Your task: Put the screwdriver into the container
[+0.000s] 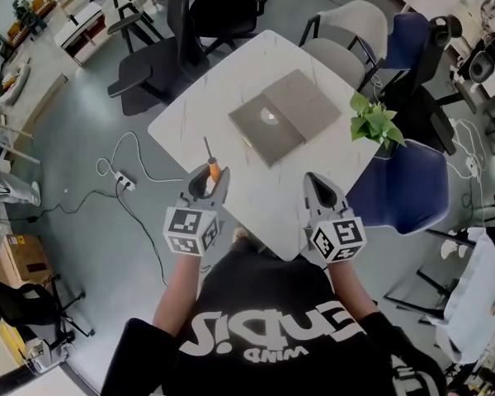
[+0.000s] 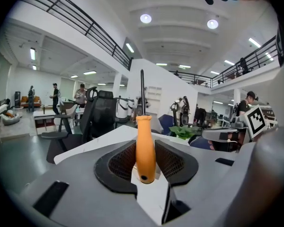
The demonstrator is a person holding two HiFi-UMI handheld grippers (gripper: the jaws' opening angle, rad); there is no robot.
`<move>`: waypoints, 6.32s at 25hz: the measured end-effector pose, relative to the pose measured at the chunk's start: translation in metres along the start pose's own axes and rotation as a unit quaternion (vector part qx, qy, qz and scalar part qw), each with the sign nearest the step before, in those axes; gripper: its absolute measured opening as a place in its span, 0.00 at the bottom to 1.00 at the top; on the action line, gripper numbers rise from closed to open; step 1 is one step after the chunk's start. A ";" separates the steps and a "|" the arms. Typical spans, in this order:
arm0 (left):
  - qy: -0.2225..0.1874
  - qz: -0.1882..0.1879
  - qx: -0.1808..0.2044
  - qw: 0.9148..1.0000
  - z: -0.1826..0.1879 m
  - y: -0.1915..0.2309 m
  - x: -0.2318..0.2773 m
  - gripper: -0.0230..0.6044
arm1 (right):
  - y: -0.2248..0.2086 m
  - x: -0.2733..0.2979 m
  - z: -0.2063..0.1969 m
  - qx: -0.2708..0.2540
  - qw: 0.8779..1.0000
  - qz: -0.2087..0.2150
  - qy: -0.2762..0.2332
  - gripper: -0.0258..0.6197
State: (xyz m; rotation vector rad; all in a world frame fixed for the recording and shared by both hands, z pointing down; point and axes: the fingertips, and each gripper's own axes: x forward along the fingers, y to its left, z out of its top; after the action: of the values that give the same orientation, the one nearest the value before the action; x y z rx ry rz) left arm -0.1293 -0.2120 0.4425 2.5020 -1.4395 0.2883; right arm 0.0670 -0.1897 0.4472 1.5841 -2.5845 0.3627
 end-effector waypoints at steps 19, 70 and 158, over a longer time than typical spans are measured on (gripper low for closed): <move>0.040 -0.109 0.134 0.984 0.019 0.001 0.143 0.25 | -0.024 0.002 0.005 0.016 0.999 -0.044 0.000 0.06; 0.324 -0.391 0.508 0.696 -0.158 0.008 0.275 0.25 | -0.064 0.024 -0.021 0.072 0.988 -0.129 0.042 0.06; -0.056 -0.058 0.063 0.995 -0.002 -0.026 0.018 0.06 | -0.023 -0.008 0.000 -0.030 0.998 -0.044 -0.021 0.06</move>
State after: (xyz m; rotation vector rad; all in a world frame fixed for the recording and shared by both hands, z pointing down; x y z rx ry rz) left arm -0.0983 -0.2136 0.4471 2.7301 -1.3492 0.2262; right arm 0.0911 -0.1923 0.4487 1.6948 -2.5205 0.2433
